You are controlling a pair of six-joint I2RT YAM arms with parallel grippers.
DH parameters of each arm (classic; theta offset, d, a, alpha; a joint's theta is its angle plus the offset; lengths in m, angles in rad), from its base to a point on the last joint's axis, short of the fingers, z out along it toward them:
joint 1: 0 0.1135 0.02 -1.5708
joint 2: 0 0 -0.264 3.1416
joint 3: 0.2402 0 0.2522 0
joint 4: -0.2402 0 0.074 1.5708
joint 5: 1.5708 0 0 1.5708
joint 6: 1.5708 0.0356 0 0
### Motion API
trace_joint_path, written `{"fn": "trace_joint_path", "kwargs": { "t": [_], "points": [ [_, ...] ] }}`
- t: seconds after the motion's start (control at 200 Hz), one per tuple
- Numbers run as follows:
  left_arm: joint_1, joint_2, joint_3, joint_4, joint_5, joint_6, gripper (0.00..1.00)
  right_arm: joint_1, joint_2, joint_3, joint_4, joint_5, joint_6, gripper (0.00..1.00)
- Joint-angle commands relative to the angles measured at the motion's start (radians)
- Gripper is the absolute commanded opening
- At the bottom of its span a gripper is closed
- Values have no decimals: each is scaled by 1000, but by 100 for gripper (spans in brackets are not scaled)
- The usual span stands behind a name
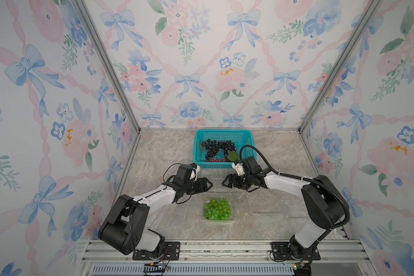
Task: Pack grapes into containers
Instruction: Close the packing box at the center of the board.
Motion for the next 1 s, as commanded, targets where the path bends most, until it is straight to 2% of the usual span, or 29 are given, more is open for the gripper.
{"fn": "trace_joint_path", "kwargs": {
  "t": [0.0,0.555,0.995],
  "points": [
    [-4,4,-14,16,26,-10,73,11,-3,22,15,-15,10,83],
    [60,-62,-76,18,52,-36,74,32,-19,23,24,-15,21,83],
    [29,-44,-54,114,96,-97,74,38,-67,32,16,-25,18,83]
  ]
}}
